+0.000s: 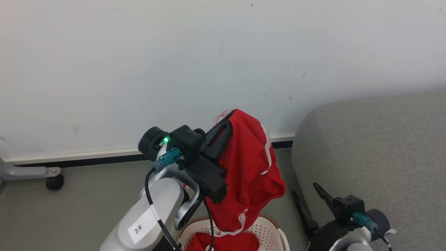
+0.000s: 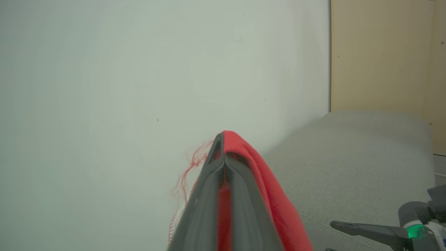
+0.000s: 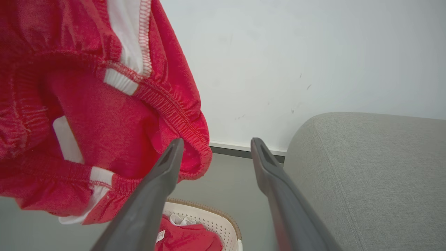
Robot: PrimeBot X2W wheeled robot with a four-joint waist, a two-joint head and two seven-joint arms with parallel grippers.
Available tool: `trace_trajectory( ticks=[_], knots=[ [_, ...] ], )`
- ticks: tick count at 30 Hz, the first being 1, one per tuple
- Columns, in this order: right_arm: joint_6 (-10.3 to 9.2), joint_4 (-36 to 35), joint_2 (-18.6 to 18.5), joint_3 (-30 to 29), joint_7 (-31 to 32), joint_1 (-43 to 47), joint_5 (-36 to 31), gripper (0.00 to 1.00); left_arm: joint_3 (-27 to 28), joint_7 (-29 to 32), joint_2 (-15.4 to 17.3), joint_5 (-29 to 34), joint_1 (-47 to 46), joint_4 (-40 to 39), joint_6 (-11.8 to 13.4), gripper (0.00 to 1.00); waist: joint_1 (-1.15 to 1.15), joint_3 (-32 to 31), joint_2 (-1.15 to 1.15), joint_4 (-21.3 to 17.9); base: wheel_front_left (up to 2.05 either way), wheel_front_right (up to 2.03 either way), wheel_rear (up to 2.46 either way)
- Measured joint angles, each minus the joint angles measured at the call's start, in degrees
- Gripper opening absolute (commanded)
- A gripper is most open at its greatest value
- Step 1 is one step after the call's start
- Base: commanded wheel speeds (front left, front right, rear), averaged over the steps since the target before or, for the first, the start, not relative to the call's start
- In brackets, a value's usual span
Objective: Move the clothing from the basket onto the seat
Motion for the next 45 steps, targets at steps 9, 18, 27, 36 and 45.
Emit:
trace_trajectory(
  ticks=[9,18,27,36,45],
  knots=[
    [0.01,7.21,0.02,1.81,-0.01,-5.61,0.00,1.00,-1.21,2.61,0.00,-1.10,0.06,-4.49,-0.21,0.00,0.00,0.26,0.00,1.05,0.00,0.00,0.00],
    [0.01,12.47,0.02,6.68,-0.01,-8.72,1.08,1.00,-2.89,4.66,-0.15,-1.78,0.00,-6.48,-0.21,0.00,0.00,0.68,0.00,1.80,0.00,0.00,0.00],
    [0.02,14.78,0.10,12.52,-0.01,-11.98,2.40,1.00,-3.58,6.35,-0.20,-3.56,-0.01,-8.59,-0.21,0.00,0.00,0.95,0.00,2.77,0.00,0.00,0.00],
    [0.07,14.90,0.14,15.77,-0.01,-16.34,2.99,1.00,-4.02,7.44,-0.19,-4.50,0.00,-9.24,-0.21,0.00,0.00,0.85,0.00,2.88,0.00,0.00,0.00],
    [0.07,13.91,0.13,18.24,-0.01,-16.52,5.22,0.00,-3.44,8.43,0.63,-4.97,0.89,-8.26,-0.15,0.00,0.00,0.91,0.00,2.52,0.00,0.00,0.00]
  ],
)
